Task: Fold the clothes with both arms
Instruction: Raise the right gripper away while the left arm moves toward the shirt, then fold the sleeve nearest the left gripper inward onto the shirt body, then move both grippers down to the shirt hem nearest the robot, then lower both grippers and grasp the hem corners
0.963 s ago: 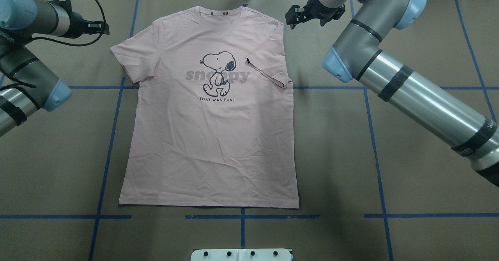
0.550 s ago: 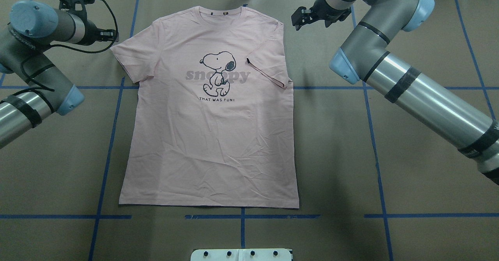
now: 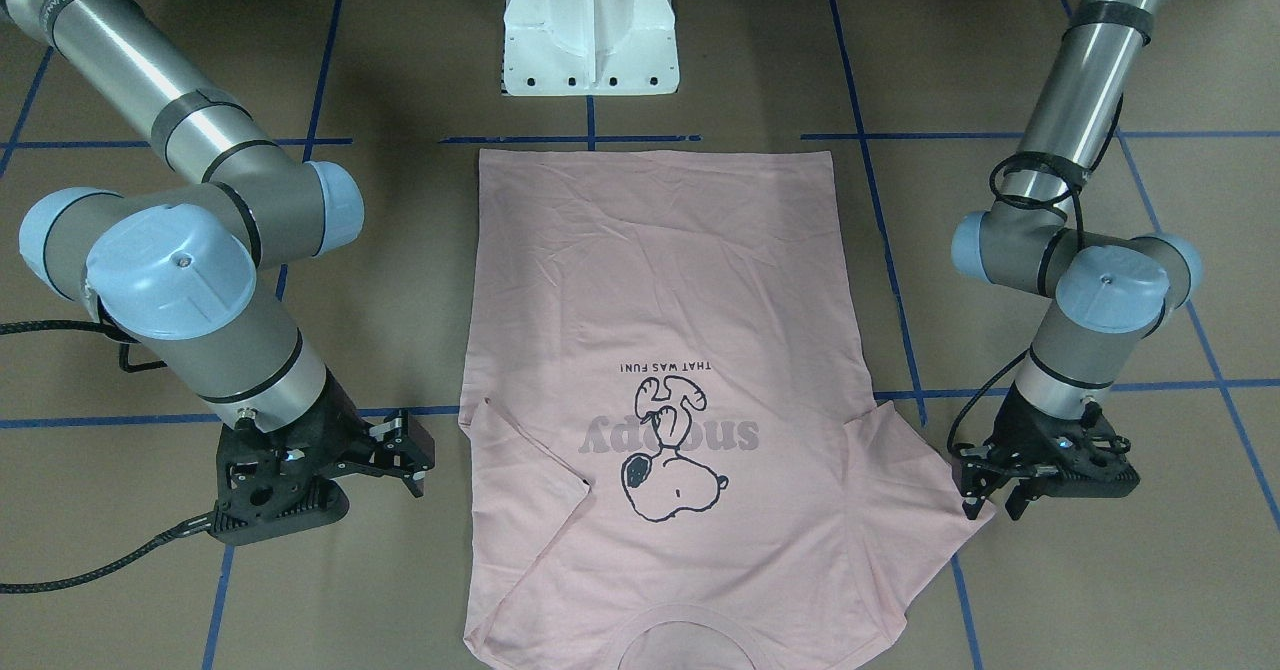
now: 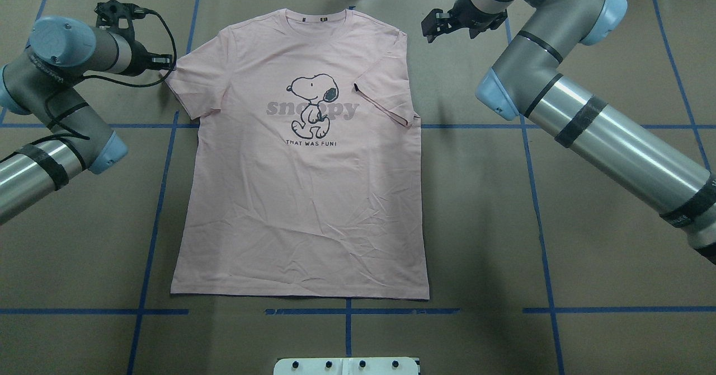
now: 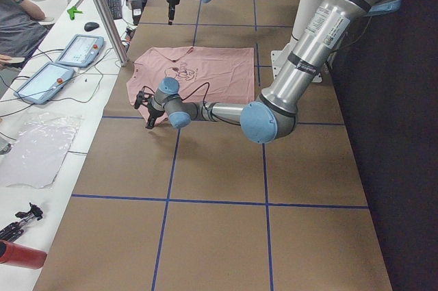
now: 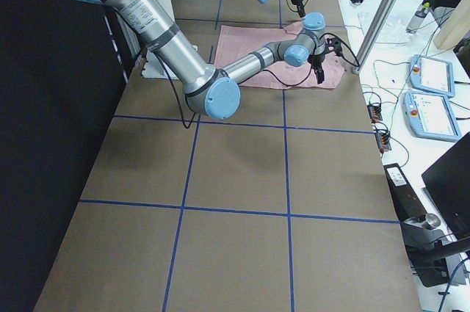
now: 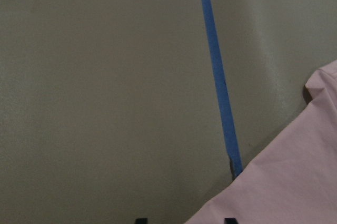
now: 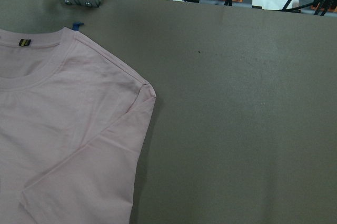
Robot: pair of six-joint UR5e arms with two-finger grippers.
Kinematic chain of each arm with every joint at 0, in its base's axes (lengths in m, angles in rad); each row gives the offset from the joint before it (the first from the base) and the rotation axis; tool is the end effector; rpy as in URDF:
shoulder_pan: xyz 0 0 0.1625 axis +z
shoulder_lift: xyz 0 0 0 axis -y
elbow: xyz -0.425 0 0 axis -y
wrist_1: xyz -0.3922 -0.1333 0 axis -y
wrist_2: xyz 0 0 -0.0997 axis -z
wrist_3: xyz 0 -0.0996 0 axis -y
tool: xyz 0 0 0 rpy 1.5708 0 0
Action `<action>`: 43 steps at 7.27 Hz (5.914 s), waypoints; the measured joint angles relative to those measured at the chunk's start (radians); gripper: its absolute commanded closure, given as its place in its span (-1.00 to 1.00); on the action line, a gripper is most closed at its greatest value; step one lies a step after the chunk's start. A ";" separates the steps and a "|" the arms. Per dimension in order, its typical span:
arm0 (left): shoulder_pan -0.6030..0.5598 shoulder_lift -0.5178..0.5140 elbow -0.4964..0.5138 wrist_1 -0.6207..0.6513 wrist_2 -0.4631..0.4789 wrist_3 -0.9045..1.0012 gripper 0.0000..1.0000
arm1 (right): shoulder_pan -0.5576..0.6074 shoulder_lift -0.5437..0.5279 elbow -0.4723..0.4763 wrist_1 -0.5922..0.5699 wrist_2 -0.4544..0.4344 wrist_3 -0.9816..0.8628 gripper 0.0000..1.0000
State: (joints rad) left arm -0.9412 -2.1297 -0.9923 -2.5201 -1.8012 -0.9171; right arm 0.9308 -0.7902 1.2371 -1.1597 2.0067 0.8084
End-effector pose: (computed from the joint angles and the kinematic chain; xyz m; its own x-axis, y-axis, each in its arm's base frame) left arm 0.3551 -0.6752 0.5086 0.6926 0.0548 -0.7193 0.3250 0.8665 0.3790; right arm -0.3964 -0.6851 0.2786 0.6529 -0.1715 0.7378 -0.1181 0.9391 0.3228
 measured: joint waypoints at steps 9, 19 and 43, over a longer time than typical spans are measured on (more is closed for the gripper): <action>0.006 0.001 -0.058 0.019 -0.006 0.006 1.00 | 0.003 -0.011 -0.001 0.000 -0.002 0.000 -1.00; 0.143 -0.297 -0.191 0.594 0.063 -0.200 -1.00 | 0.000 -0.021 0.030 -0.006 0.003 0.017 -1.00; 0.707 0.680 -1.009 0.311 0.209 -0.626 1.00 | -0.833 -0.586 0.910 -0.100 -0.684 0.849 -1.00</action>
State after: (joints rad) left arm -0.2338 -1.4499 -2.0012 -2.2090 -1.5921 -1.5432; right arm 0.0982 -1.3759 2.1476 -1.2594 1.3224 1.6579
